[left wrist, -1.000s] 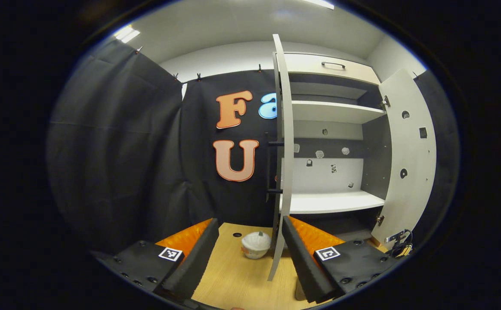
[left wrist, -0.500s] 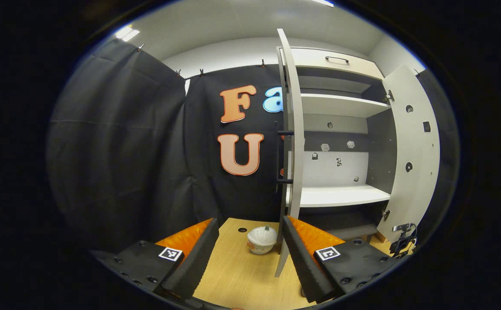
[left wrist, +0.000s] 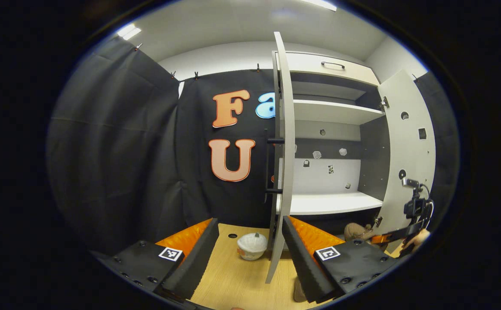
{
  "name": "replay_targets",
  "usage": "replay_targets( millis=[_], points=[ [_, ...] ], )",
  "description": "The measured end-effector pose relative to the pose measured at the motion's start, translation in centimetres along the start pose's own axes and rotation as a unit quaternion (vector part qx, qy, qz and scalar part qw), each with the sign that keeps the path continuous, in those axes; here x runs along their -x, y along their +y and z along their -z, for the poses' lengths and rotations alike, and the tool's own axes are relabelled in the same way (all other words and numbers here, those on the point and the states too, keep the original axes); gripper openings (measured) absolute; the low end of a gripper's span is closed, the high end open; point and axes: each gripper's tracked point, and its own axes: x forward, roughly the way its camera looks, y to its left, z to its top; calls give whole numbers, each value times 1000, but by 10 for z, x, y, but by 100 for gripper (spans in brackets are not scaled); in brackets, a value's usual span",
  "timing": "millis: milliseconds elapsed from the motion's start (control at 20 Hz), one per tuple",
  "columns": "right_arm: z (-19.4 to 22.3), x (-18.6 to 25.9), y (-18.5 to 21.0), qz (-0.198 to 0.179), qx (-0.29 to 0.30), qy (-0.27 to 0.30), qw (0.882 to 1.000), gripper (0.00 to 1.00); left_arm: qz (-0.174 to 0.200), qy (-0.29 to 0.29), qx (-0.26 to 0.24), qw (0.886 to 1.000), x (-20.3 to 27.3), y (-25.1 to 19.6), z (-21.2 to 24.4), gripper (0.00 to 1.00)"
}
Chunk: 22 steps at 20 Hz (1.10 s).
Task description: Grab one shoe with the right hand and put it into the shoe cabinet, grab the other shoe with the left hand and put it into the shoe cabinet; then close the right door with the right hand and the left door with the left hand.
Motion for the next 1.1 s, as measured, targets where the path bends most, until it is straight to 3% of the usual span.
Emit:
replay_targets(
  millis=[300, 650, 1000, 1100],
  points=[
    [-109, -8, 29, -11, 0, -60, 998, 4, -14, -9, -5, 1000, -6, 16, -5, 96],
    [-208, -63, 47, 2, 0, -98, 995, 3, -38, -14, -4, 999, -10, 37, -7, 96],
    [-215, -141, 44, 25, -23, -47, 998, 3, -53, -1, -9, 999, -17, 44, -2, 96],
    [-214, -149, 44, 26, -27, -43, 998, 7, -51, 5, -11, 999, -20, 43, 1, 96]
  ],
)
